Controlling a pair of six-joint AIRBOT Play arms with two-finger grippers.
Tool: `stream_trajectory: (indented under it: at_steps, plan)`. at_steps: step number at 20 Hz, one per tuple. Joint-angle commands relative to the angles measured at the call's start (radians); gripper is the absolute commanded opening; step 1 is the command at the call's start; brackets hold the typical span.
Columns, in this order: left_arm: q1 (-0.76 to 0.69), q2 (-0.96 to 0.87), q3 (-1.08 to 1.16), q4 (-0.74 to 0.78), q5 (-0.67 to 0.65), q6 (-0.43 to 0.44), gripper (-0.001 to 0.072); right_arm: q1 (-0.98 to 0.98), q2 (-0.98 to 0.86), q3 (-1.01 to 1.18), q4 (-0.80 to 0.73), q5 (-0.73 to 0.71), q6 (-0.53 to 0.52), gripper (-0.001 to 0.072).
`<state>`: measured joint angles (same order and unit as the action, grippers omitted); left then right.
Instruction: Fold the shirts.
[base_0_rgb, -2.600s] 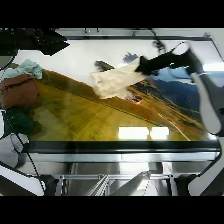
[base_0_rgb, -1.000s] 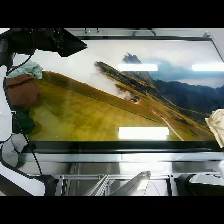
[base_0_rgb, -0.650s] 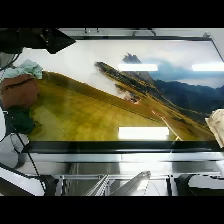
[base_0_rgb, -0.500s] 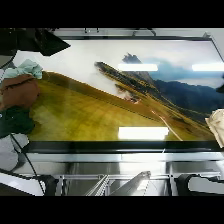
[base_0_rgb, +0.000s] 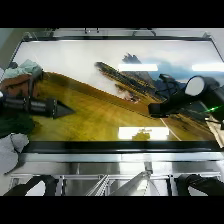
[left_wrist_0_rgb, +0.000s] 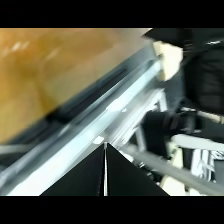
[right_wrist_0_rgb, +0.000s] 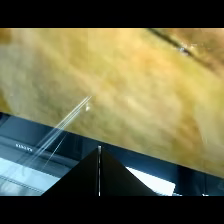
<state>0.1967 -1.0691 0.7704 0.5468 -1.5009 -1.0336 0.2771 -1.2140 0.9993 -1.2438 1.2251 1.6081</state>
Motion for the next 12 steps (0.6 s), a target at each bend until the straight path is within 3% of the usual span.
stream_trajectory:
  at_steps: [1, 4, 12]
  plan:
    - [0.029, 0.167, -0.240, 0.061, 0.058, 0.012, 0.0018, 0.075, 0.020, -0.069, 0.021, -0.084, 0.002, 0.0022]
    - [0.032, 0.228, -0.277, 0.060, 0.073, 0.011, 0.0018, 0.075, 0.019, -0.069, 0.025, -0.018, 0.003, 0.0022]
    - [0.032, 0.329, -0.282, 0.061, 0.076, 0.011, 0.0018, 0.075, 0.019, -0.069, 0.025, -0.013, 0.003, 0.0022]
